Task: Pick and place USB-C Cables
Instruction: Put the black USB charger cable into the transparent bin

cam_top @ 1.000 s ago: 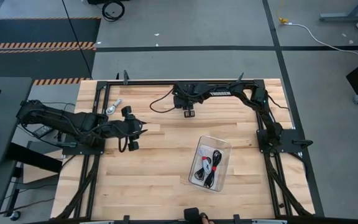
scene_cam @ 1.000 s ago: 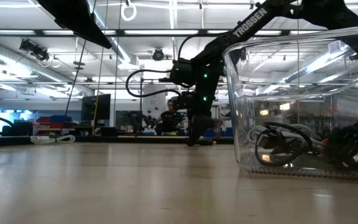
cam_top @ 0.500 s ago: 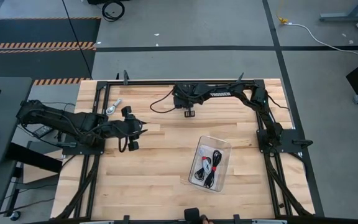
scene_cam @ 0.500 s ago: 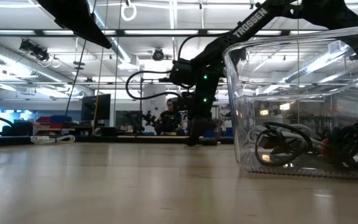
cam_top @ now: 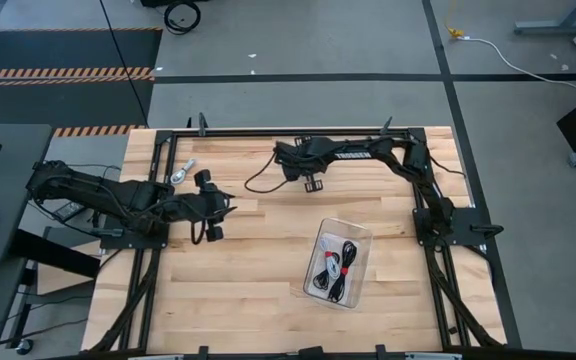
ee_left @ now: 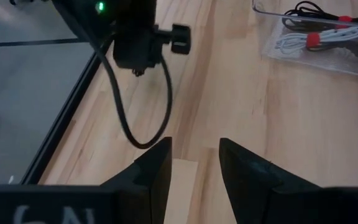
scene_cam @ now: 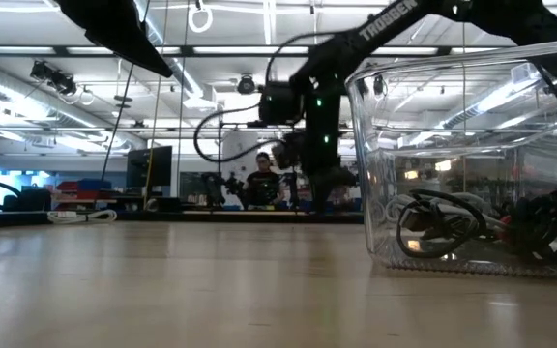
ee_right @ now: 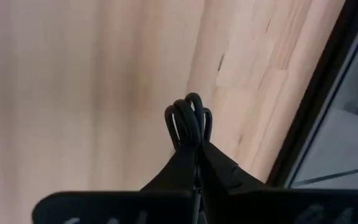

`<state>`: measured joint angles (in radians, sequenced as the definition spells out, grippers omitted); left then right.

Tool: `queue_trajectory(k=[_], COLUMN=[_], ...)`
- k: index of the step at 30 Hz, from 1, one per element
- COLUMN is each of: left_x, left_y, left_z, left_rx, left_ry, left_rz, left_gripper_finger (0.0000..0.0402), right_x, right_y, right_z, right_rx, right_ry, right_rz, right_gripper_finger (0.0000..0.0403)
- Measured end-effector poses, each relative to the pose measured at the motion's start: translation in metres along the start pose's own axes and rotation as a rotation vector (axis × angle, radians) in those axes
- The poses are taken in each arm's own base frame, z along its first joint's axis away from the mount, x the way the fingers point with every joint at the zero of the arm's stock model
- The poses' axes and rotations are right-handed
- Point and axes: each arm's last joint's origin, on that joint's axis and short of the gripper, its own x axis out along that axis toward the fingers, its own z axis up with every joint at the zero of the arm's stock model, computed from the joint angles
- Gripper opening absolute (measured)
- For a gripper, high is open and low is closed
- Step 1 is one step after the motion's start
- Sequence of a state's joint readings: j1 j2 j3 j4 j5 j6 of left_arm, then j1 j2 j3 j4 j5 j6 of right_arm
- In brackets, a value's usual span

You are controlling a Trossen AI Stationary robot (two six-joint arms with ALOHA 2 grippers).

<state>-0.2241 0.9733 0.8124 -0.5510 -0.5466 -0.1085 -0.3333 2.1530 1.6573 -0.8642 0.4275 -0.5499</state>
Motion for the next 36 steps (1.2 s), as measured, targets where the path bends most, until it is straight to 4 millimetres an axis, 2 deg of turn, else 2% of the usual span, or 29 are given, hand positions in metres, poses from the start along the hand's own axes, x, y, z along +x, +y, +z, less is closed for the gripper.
queue_trajectory(k=[4,10,15,20,24,30,36], left_x=[0.0,0.0,0.0,0.0,-0.001,-0.007,-0.015], left_y=[0.0,0.0,0.0,0.0,-0.001,-0.003,-0.009], left_z=[0.0,0.0,0.0,0.003,0.016,0.04,0.049], left_rx=[0.0,0.0,0.0,-0.017,-0.053,-0.06,-0.008], left_ry=[0.001,0.001,0.0,-0.026,-0.153,-0.383,-0.506], left_rz=[0.002,0.002,0.003,0.008,-0.008,-0.122,-0.204], left_gripper_finger=[0.0141,0.0141,0.0141,0.0141,0.0141,0.0141,0.0141], right_x=[-0.036,-0.104,-0.165,-0.216,-0.246,-0.287,-0.317], right_y=[0.0,0.004,0.011,0.025,0.046,0.082,0.111], right_z=[0.005,0.007,-0.004,-0.02,-0.023,-0.017,-0.012], right_rx=[0.022,0.057,0.12,0.197,0.207,0.164,0.145], right_ry=[-0.023,-0.173,-0.335,-0.498,-0.617,-0.817,-0.989], right_rz=[0.003,0.013,0.032,0.114,0.2,0.233,0.214], right_gripper_finger=[0.001,0.001,0.001,0.001,0.001,0.0011,0.0011])
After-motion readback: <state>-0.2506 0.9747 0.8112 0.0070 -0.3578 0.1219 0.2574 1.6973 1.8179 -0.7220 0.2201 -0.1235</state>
